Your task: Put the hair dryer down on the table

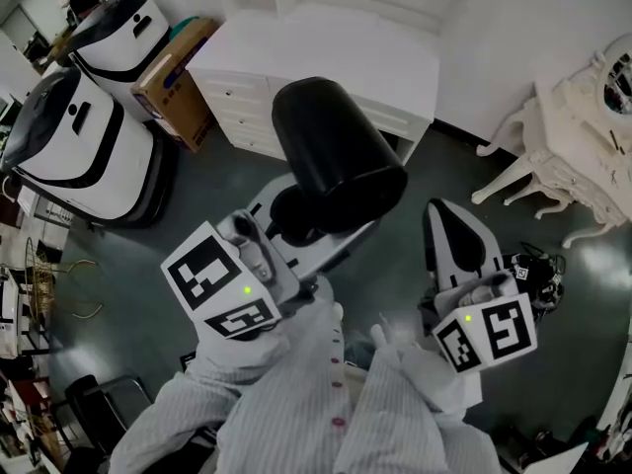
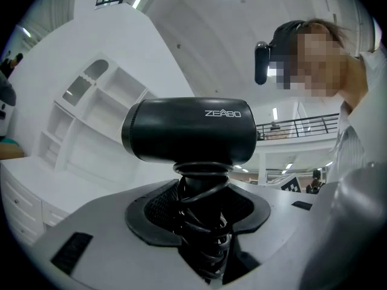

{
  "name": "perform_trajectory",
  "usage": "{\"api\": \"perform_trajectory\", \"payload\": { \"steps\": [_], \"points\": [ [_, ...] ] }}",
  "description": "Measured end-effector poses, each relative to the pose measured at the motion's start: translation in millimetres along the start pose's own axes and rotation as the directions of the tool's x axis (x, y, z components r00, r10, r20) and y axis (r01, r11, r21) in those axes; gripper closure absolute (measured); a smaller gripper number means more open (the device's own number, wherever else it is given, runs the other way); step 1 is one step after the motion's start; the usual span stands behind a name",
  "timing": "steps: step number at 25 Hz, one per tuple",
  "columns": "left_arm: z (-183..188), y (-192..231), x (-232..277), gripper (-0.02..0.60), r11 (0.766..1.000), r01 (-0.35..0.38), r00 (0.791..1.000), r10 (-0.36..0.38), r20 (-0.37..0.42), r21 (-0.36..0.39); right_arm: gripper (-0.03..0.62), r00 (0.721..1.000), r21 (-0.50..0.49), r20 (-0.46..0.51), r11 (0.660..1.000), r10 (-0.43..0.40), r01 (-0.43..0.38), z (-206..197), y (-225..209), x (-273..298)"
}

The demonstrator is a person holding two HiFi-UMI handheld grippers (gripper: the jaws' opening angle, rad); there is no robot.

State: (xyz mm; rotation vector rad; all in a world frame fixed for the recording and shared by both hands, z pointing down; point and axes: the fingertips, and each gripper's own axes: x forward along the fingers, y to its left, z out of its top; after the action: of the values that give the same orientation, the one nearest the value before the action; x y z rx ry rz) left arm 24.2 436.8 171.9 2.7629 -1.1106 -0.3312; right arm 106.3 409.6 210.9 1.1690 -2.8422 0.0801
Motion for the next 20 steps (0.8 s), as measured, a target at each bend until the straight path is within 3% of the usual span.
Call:
{"api": "perform_trajectory", "payload": {
  "steps": [10,20],
  "points": [
    [3,26,14,0.382,0.999,-0.024,1.0,0.024,0.001,-0.024,0.583,1.0,0.012,-0.021,1.0,0.007,-0.006,-3,-18,20],
    [10,91,47,0.382,1.0,0.013,1.0,-0.013,-0.005,-0.025,0.583,0.999,0.004,-0.036,1.0,-0.005,0.005,-2,-48,87]
  ]
}}
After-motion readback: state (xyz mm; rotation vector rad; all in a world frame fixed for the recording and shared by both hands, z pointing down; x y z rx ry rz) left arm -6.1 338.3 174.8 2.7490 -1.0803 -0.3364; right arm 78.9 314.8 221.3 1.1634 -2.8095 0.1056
